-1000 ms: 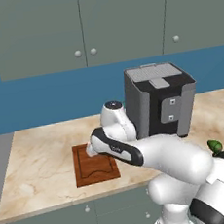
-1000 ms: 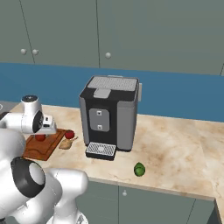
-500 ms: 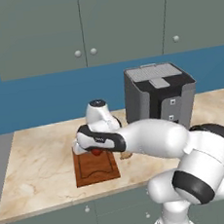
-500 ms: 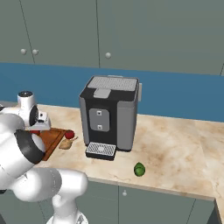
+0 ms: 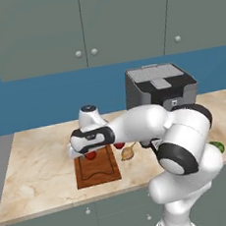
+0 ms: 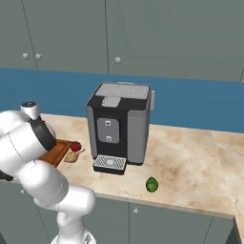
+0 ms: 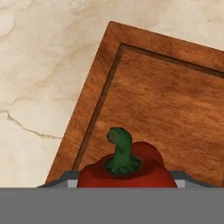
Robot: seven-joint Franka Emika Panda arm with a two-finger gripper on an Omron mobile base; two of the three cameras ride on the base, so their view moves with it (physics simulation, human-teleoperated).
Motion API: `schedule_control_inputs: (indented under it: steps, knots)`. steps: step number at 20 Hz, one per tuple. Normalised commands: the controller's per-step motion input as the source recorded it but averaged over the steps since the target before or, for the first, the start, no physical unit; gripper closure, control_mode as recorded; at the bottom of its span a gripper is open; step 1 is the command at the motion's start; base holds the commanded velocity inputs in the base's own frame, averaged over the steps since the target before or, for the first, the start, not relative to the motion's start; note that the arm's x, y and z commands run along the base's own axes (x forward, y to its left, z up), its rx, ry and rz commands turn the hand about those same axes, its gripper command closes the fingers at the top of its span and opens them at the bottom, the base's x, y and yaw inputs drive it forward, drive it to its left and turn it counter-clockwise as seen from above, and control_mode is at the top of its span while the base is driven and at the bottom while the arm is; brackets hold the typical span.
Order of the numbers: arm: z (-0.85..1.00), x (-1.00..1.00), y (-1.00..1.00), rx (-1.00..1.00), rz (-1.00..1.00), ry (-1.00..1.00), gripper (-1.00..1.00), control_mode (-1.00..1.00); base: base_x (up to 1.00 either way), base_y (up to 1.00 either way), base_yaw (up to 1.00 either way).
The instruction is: Place the avocado, onion, tomato, and bell pepper on the cutting board.
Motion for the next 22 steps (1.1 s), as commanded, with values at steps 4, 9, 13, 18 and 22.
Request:
schedule_control_inputs:
  steps: [4, 9, 13, 18, 22]
  knots:
    - [-0.42, 0.16, 0.01, -0.02, 0.00, 0.02, 1.00, -1.00, 0.00, 0.00, 0.00]
    - [-0.35, 0.04, 0.06, -0.03, 0.00, 0.01, 1.00, -1.00, 0.00, 0.00, 0.00]
    - [-0.25, 0.00, 0.02, -0.02, 0.00, 0.00, -1.00, -1.00, 0.00, 0.00, 0.00]
    - [-0.03, -0.02, -0.01, 0.00, 0.00, 0.00, -1.00, -1.00, 0.00, 0.00, 0.00]
    - [0.00, -0.05, -0.03, 0.00, -0.01, 0.00, -1.00, -1.00, 0.00, 0.00, 0.00]
